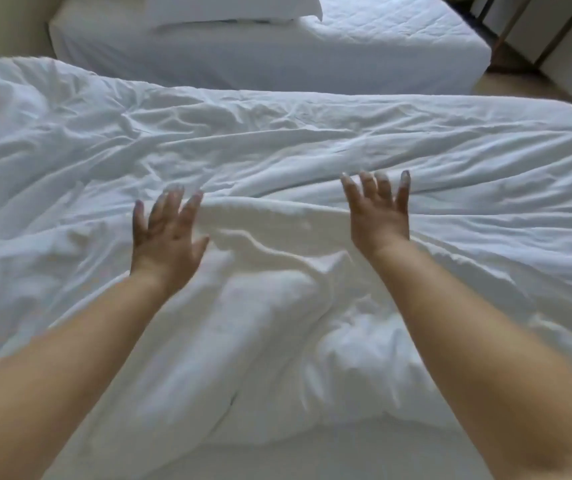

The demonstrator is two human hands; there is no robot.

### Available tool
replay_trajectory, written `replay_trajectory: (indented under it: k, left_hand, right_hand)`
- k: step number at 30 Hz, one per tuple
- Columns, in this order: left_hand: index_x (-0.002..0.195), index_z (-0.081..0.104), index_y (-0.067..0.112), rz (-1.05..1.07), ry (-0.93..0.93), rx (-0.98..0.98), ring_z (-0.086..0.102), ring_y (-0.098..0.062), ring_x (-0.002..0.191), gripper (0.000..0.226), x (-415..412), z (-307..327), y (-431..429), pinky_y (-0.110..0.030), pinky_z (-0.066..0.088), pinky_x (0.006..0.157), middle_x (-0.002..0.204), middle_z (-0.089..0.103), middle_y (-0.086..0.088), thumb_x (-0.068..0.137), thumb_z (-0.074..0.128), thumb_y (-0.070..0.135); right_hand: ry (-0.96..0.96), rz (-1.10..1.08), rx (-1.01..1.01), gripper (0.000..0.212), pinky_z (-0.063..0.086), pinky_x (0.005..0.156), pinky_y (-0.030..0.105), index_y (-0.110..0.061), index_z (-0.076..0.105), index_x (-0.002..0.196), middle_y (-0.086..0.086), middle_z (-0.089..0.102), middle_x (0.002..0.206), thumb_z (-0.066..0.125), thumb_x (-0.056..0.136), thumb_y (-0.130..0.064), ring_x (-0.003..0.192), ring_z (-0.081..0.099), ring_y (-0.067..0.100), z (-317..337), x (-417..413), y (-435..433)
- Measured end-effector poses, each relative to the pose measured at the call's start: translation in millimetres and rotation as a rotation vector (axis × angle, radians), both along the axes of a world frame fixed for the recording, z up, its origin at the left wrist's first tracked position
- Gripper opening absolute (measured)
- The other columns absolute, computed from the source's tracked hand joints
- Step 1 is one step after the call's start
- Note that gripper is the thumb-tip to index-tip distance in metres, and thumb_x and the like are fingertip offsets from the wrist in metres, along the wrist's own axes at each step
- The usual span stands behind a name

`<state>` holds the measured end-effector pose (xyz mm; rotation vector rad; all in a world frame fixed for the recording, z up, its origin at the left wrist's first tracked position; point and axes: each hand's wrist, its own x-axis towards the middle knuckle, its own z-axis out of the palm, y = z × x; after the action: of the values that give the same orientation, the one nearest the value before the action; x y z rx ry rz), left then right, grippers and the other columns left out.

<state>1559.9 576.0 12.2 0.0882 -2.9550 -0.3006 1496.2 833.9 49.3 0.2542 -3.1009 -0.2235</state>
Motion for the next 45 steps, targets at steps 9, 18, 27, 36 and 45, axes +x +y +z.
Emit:
replay_trajectory:
  k: [9, 18, 27, 36, 45]
  left_hand:
    - [0.117, 0.064, 0.012, -0.084, -0.541, -0.065, 0.049, -0.026, 0.122, 0.088, 119, -87, 16, -0.028, 0.003, 0.107, 0.127, 0.058, -0.015, 0.086, -0.004, 0.060]
    - [0.147, -0.008, 0.018, 0.025, -0.630, -0.025, 0.001, -0.011, 0.144, 0.125, 167, -59, 74, -0.027, 0.001, 0.115, 0.156, -0.003, 0.004, 0.042, -0.018, 0.085]
    - [0.147, 0.000, 0.012, 0.100, -0.589, -0.115, 0.011, -0.016, 0.143, 0.075, 178, -49, 110, -0.029, 0.015, 0.114, 0.155, 0.008, -0.002, 0.093, 0.033, 0.052]
    - [0.147, 0.005, 0.021, -0.052, -0.577, -0.206, 0.020, -0.018, 0.141, 0.067, 188, -33, 162, -0.029, 0.022, 0.110, 0.154, 0.016, -0.002, 0.094, 0.031, 0.051]
    - [0.147, 0.008, 0.024, -0.488, -0.418, -0.031, 0.025, -0.014, 0.139, 0.059, 180, -12, 411, -0.025, 0.011, 0.112, 0.151, 0.025, 0.002, 0.096, 0.034, 0.041]
  right_hand:
    - [-0.520, -0.241, -0.106, 0.057, -0.010, 0.113, 0.046, -0.024, -0.012, 0.146, 0.002, -0.017, 0.155, 0.012, 0.097, -0.042, 0.144, -0.012, 0.017, -117, 133, 36]
    - [-0.610, -0.065, -0.028, 0.079, -0.034, 0.103, 0.031, -0.017, 0.054, 0.129, 0.012, 0.049, 0.137, 0.012, 0.071, -0.051, 0.126, 0.049, 0.024, -94, 182, 80]
    - [-0.705, -0.189, -0.188, 0.070, -0.004, 0.115, 0.038, -0.025, -0.005, 0.148, -0.001, -0.008, 0.157, 0.010, 0.087, -0.056, 0.144, 0.000, 0.013, -67, 253, 154]
    - [-0.613, -0.505, -0.286, 0.065, -0.004, 0.115, 0.037, -0.025, -0.011, 0.147, -0.004, -0.009, 0.156, 0.025, 0.097, -0.046, 0.144, 0.001, 0.012, -42, 347, 214]
    - [-0.420, -0.703, -0.344, 0.067, -0.006, 0.115, 0.039, -0.026, -0.013, 0.146, -0.003, -0.012, 0.156, 0.032, 0.098, -0.038, 0.144, -0.002, 0.015, -31, 379, 399]
